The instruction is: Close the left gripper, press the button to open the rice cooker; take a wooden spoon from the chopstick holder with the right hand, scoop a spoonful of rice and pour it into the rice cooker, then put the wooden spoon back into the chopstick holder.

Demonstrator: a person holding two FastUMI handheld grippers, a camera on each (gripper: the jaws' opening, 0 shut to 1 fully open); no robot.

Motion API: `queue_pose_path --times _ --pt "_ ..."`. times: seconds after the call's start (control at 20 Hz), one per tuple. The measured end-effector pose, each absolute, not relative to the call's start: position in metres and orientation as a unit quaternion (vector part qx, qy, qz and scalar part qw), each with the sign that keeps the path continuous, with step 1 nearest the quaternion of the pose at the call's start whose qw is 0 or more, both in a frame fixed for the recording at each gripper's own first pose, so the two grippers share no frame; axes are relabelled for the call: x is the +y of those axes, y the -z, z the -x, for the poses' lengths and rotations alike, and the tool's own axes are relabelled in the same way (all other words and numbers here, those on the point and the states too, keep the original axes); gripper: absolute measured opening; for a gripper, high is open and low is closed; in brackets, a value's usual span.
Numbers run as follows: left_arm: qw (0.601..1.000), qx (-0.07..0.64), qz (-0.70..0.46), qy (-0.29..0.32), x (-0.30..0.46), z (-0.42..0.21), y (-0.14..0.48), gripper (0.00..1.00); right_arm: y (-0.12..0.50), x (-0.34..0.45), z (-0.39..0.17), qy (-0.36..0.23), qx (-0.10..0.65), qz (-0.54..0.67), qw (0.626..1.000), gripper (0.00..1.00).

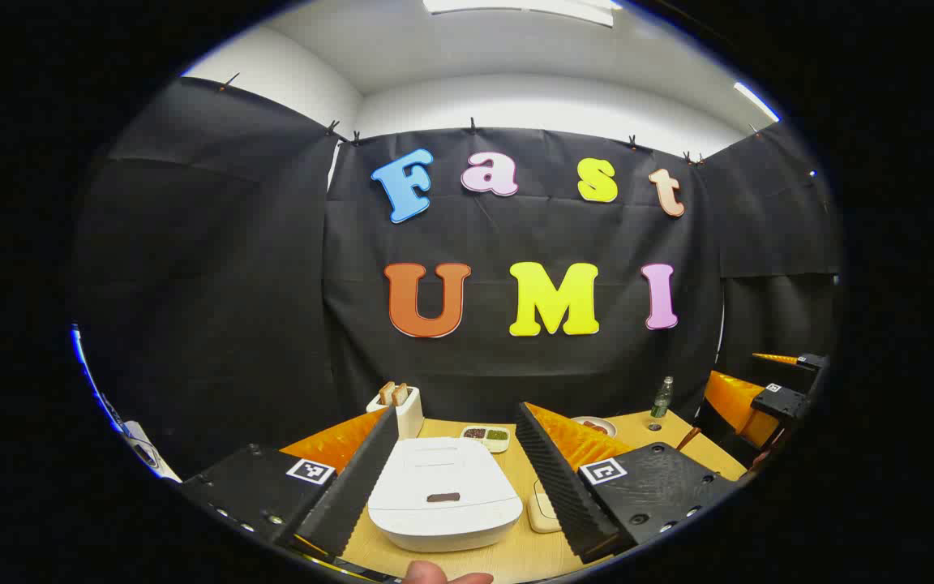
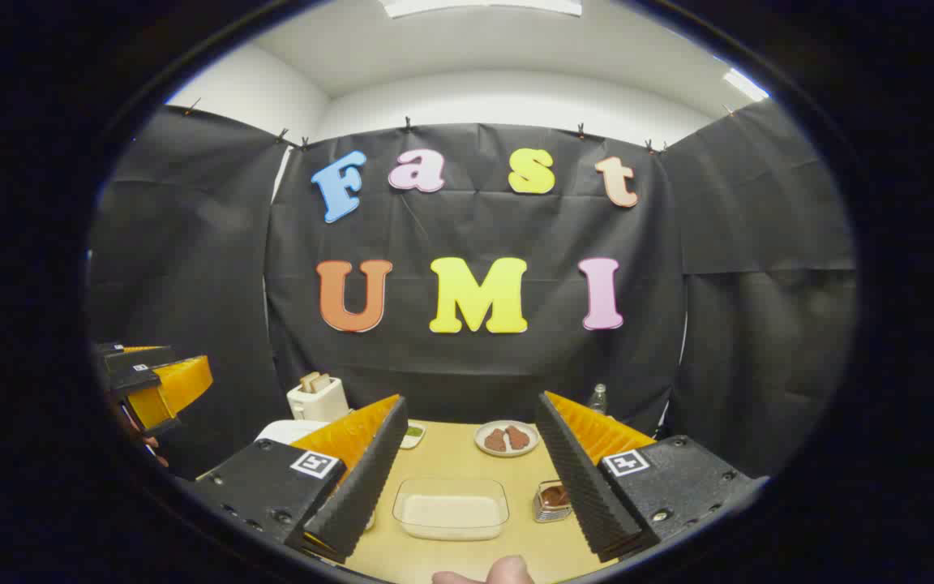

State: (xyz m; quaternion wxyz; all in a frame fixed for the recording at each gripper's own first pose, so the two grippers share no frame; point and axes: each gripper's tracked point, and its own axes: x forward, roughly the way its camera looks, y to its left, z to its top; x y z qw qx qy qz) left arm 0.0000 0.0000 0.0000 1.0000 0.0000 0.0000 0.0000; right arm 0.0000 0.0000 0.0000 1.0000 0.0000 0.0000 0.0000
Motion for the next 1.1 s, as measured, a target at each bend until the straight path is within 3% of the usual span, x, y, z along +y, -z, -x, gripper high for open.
queue_pose_path --times 1.1 --pt "1.0 0.015 -0.001 -0.016 0.002 -0.004 0.022 0.95 0.011 -0.014 -0.003 0.009 0.015 0.017 1.0 1.0"
